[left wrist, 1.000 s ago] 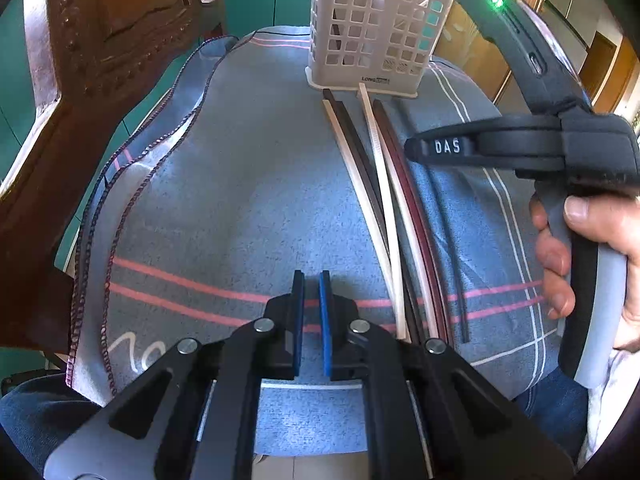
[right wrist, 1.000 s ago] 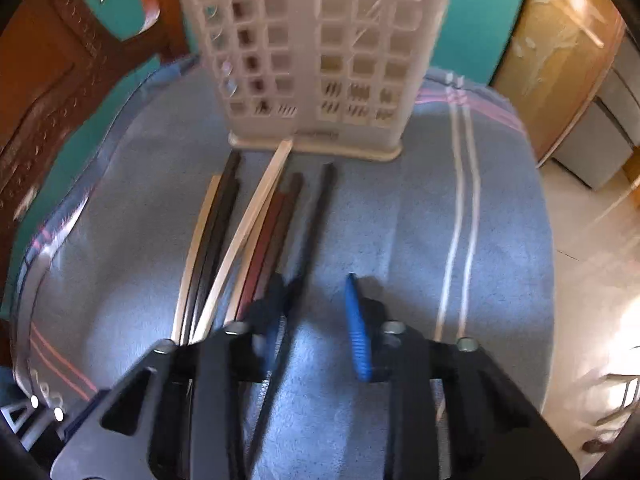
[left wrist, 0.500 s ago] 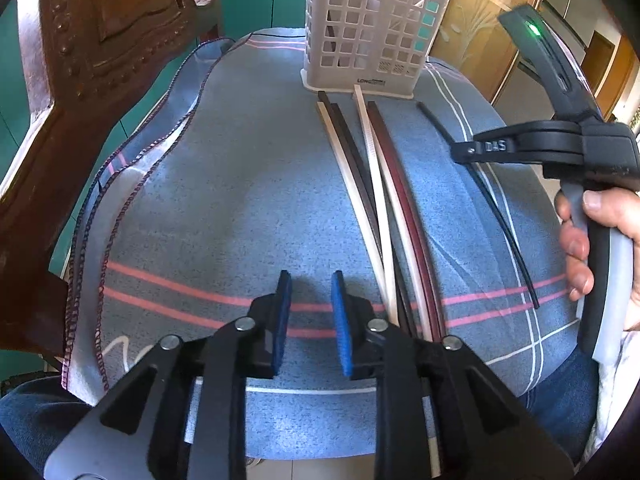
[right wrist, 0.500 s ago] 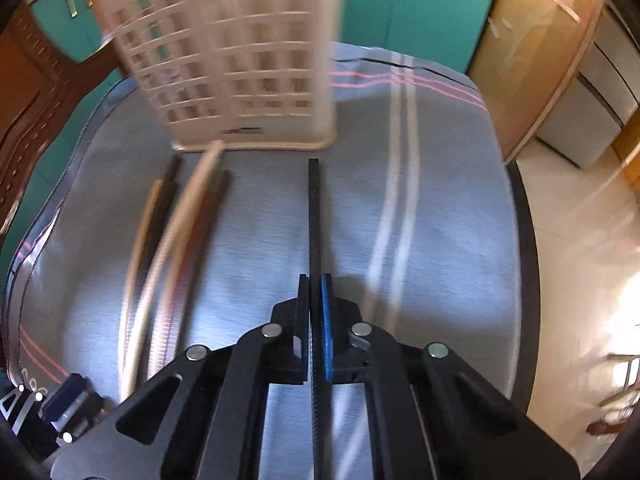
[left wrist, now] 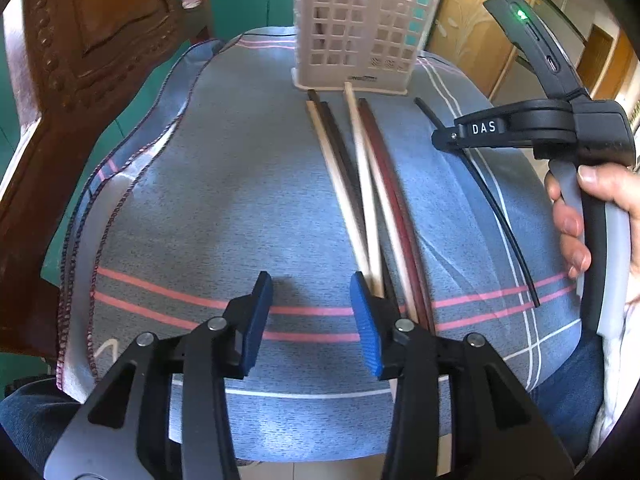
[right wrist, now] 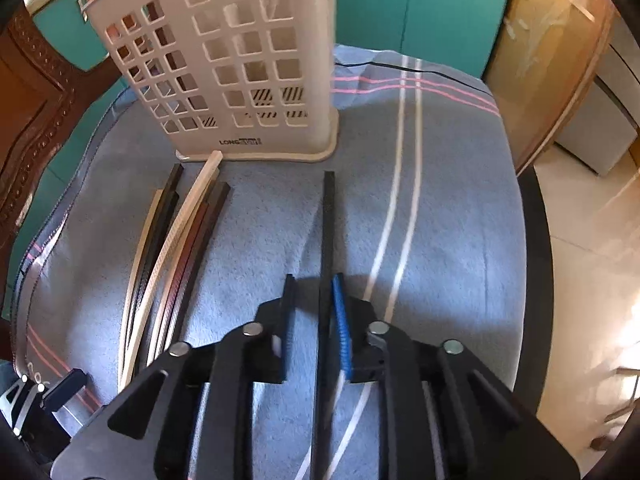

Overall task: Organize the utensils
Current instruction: 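Grasp a black chopstick with the right tool while the left tool grasps a light wooden chopstick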

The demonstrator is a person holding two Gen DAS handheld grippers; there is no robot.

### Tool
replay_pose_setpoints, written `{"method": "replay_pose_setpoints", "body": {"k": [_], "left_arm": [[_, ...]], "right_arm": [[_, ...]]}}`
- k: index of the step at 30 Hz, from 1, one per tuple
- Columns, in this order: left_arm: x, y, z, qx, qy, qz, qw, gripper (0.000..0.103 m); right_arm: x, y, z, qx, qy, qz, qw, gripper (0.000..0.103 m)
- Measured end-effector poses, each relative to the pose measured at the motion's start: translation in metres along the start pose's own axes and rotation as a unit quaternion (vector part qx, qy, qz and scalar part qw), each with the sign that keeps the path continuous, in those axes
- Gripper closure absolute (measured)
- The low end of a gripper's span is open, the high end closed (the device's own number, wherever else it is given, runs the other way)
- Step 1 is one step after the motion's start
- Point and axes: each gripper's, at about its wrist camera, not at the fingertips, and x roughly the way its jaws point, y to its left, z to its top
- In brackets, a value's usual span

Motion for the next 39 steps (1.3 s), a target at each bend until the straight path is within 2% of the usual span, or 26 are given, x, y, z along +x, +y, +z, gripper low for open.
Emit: {"method": "replay_pose_setpoints", "body": {"k": [3, 6, 13, 15, 16, 21, 24, 26, 28, 29, 30, 32, 34, 38, 39], "left_arm": [[-0.003, 0.012, 0.013, -0.028, -0.003, -0.005, 0.9996, 0.06], [-0.005, 0.014, 0.03, -0.026, -0.012, 0.0, 0.9996, 0.058], [0.018, -0.021, 0.099, 0.044, -0.016, -0.021, 0.9987, 0.055], [0.035, -0.038, 0.121, 0.072, -0.001, -0.046, 0.9963, 0.055], [0.043, -0.043, 0.128, 0.081, 0.006, -0.054, 0.9952, 0.055], [0.091, -0.047, 0.164, 0.082, 0.051, -0.044, 0.9944, 0.055], [0.102, -0.047, 0.175, 0.085, 0.057, -0.045, 0.9938, 0.06], [0.11, -0.046, 0.18, 0.077, 0.073, -0.055, 0.9928, 0.08], [0.11, -0.043, 0.183, 0.062, 0.073, -0.06, 0.9936, 0.081], [0.108, -0.042, 0.184, 0.058, 0.07, -0.059, 0.9941, 0.091], [0.102, -0.039, 0.184, 0.053, 0.063, -0.061, 0.9947, 0.095], [0.089, -0.031, 0.181, 0.042, 0.053, -0.084, 0.9942, 0.096], [0.077, -0.025, 0.177, 0.04, 0.045, -0.088, 0.9943, 0.096], [0.062, -0.003, 0.164, 0.033, 0.031, -0.056, 0.9974, 0.096], [0.057, 0.005, 0.15, 0.029, 0.031, -0.043, 0.9982, 0.096]], "right_arm": [[0.005, 0.003, 0.011, -0.019, 0.013, 0.007, 1.0, 0.073], [0.007, 0.001, 0.016, -0.014, 0.003, 0.02, 1.0, 0.073], [0.008, -0.018, 0.017, 0.005, -0.01, 0.044, 0.999, 0.073], [0.008, -0.024, 0.016, 0.018, -0.009, 0.051, 0.998, 0.073], [0.008, -0.041, 0.024, 0.022, -0.008, 0.055, 0.998, 0.073], [0.007, -0.066, 0.024, 0.036, -0.002, 0.047, 0.998, 0.073], [0.009, -0.075, 0.024, 0.034, 0.002, 0.046, 0.998, 0.073], [0.012, -0.078, 0.027, 0.034, 0.001, 0.044, 0.998, 0.073], [0.015, -0.078, 0.027, 0.035, 0.002, 0.043, 0.998, 0.073], [0.015, -0.079, 0.028, 0.036, 0.001, 0.042, 0.998, 0.073], [0.016, -0.081, 0.029, 0.037, 0.0, 0.04, 0.998, 0.073], [0.016, -0.071, 0.03, 0.039, -0.001, 0.038, 0.999, 0.073], [0.016, -0.064, 0.029, 0.04, -0.003, 0.037, 0.999, 0.073], [0.011, -0.054, 0.027, 0.04, -0.01, 0.039, 0.998, 0.073], [0.011, -0.053, 0.027, 0.038, -0.012, 0.04, 0.998, 0.073]]}}
